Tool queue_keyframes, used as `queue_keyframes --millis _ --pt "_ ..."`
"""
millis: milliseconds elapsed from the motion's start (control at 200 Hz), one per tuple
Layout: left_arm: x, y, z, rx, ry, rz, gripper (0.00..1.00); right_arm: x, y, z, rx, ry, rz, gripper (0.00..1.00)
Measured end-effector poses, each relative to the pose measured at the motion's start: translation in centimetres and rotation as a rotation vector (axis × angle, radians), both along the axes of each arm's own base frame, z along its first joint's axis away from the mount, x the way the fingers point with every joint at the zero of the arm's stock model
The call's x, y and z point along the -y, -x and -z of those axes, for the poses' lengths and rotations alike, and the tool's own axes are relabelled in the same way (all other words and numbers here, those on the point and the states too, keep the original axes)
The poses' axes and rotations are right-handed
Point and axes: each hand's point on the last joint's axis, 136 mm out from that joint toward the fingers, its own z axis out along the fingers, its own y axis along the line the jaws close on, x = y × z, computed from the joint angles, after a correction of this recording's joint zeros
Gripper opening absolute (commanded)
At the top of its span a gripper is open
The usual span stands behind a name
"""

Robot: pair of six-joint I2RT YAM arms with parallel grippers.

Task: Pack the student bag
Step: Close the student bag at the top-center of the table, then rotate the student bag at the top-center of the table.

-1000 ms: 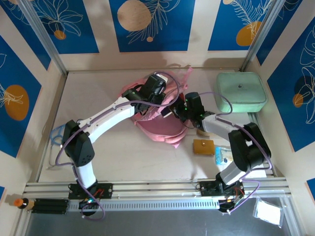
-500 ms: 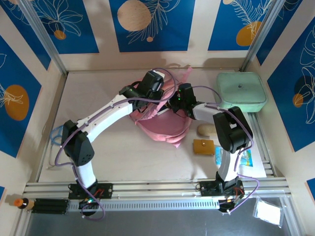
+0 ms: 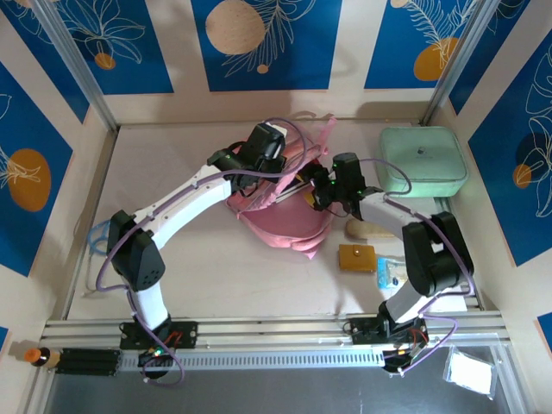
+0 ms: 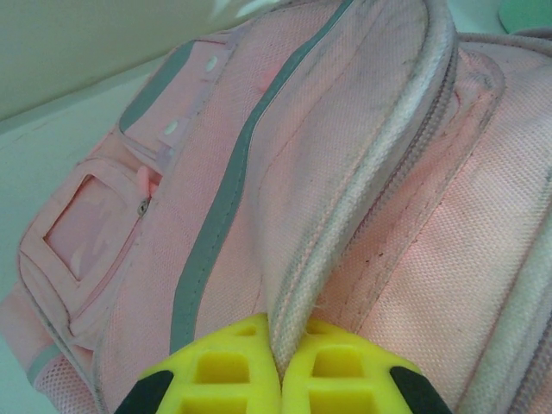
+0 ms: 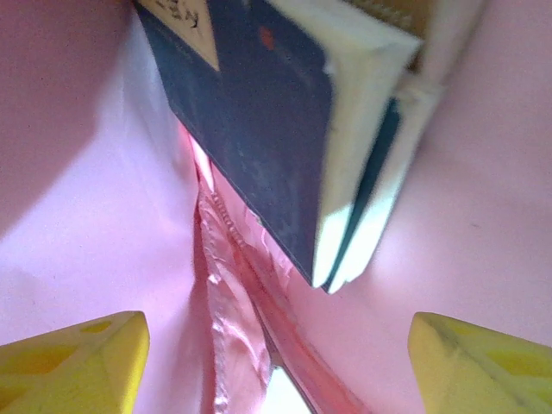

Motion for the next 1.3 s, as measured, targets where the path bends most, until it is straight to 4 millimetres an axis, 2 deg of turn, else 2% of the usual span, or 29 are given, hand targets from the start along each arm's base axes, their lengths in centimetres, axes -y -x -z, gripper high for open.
queue_keyframes --millis 195,235,310,400,435,500,595,775,910,1010,1100,1300 --pt "0.6 0.3 1.2 -0.034 0.031 0.026 0.0 4.5 3.0 1.2 -0.046 0.122 0.075 0.78" --pt "0.8 0.6 1.8 -0.051 0.036 0.046 0.12 5.4 3.5 0.8 -0.038 0.154 0.093 0.79" --pt "1.5 1.4 3.3 -0.095 0.052 0.094 0.44 7.2 3.9 -0.7 0.005 0.214 0.137 0.79" --pt "2.0 2.2 4.8 -0.14 0.076 0.129 0.69 9.0 4.3 -2.6 0.065 0.271 0.184 0.8" --pt "2.0 2.6 5.3 -0.158 0.085 0.133 0.75 9.6 4.4 -3.2 0.087 0.29 0.195 0.8" --pt "1.6 3.0 6.3 -0.184 0.104 0.134 0.78 10.3 4.5 -4.0 0.119 0.324 0.205 0.81" --pt "-0.4 3.1 7.1 -0.217 0.153 0.088 0.8 10.5 4.5 -4.4 0.139 0.36 0.195 0.81" --pt "-7.2 1.8 9.0 -0.27 0.247 -0.143 0.81 10.2 4.4 -3.5 0.125 0.396 0.158 0.82" --pt "-12.1 1.8 12.5 -0.349 0.294 -0.346 0.76 9.4 4.7 -2.0 0.086 0.415 0.121 0.82" --pt "-14.7 2.5 15.3 -0.416 0.336 -0.465 0.71 9.2 4.8 -1.2 0.062 0.423 0.106 0.82" --pt "-15.8 2.6 16.8 -0.463 0.392 -0.537 0.63 9.1 4.9 -0.8 0.051 0.428 0.101 0.82" --pt "-15.8 1.4 19.1 -0.518 0.443 -0.595 0.54 8.4 4.8 -0.1 0.041 0.421 0.063 0.82"
